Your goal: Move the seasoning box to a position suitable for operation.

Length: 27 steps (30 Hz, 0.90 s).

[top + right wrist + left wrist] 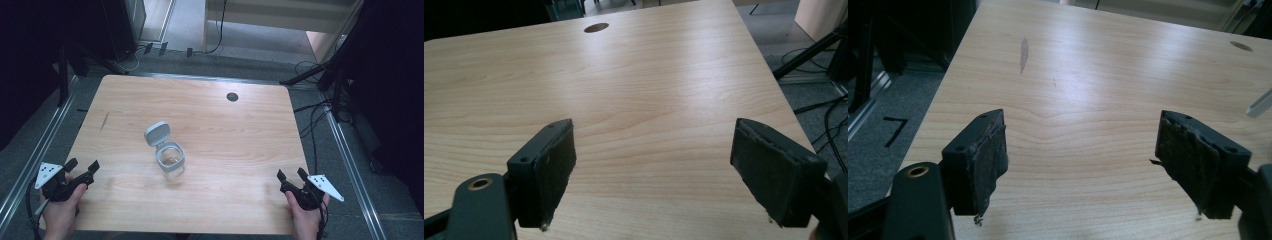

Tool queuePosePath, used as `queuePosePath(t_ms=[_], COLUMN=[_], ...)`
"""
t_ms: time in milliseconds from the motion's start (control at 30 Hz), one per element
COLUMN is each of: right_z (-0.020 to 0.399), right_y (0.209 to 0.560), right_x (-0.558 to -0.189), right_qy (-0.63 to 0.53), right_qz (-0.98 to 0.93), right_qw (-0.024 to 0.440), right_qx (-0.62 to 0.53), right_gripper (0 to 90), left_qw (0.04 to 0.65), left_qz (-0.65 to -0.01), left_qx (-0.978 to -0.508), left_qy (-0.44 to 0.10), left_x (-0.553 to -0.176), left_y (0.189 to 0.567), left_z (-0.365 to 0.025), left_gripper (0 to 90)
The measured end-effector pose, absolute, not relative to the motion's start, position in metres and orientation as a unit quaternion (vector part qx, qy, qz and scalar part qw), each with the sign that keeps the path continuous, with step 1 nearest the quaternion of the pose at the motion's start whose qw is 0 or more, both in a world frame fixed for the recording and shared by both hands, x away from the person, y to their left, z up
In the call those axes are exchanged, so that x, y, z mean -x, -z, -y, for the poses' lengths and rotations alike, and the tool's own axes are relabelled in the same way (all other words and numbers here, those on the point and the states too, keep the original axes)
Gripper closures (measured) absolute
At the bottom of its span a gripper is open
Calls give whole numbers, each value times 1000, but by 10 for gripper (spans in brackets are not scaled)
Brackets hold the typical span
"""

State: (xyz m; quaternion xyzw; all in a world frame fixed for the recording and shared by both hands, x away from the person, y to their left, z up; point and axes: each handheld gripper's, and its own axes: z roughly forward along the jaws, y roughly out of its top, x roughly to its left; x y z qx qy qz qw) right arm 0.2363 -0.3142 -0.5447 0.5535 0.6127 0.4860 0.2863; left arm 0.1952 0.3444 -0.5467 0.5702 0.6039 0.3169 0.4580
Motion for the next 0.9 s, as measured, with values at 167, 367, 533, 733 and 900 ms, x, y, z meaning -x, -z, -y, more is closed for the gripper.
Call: queuePosePath(t_ms=[167, 367, 533, 733, 900], right_z=[293, 246, 203, 148, 116], right_y=[541, 536, 535, 531, 528], right_x=[-242, -248, -256, -269, -280], right_qy=[-501, -535, -563, -564, -570], right_qz=[-621, -644, -649, -680, -689], right_qw=[272, 250, 198, 197, 164], right_qx=[-538, -487, -471, -425, -417], right_gripper=[197, 454, 582, 644, 791], left_qw=[461, 469, 480, 486, 492], left_qz=[-600, -573, -543, -519, -510], left_qx=[-578, -605, -632, -654, -663], left_qy=[-306, -292, -273, -258, -240], left_x=[-194, -202, -209, -216, -220], left_y=[541, 530, 527, 524, 521], left_z=[-329, -294, -265, -237, -220], left_gripper=[439, 545, 618, 684, 745])
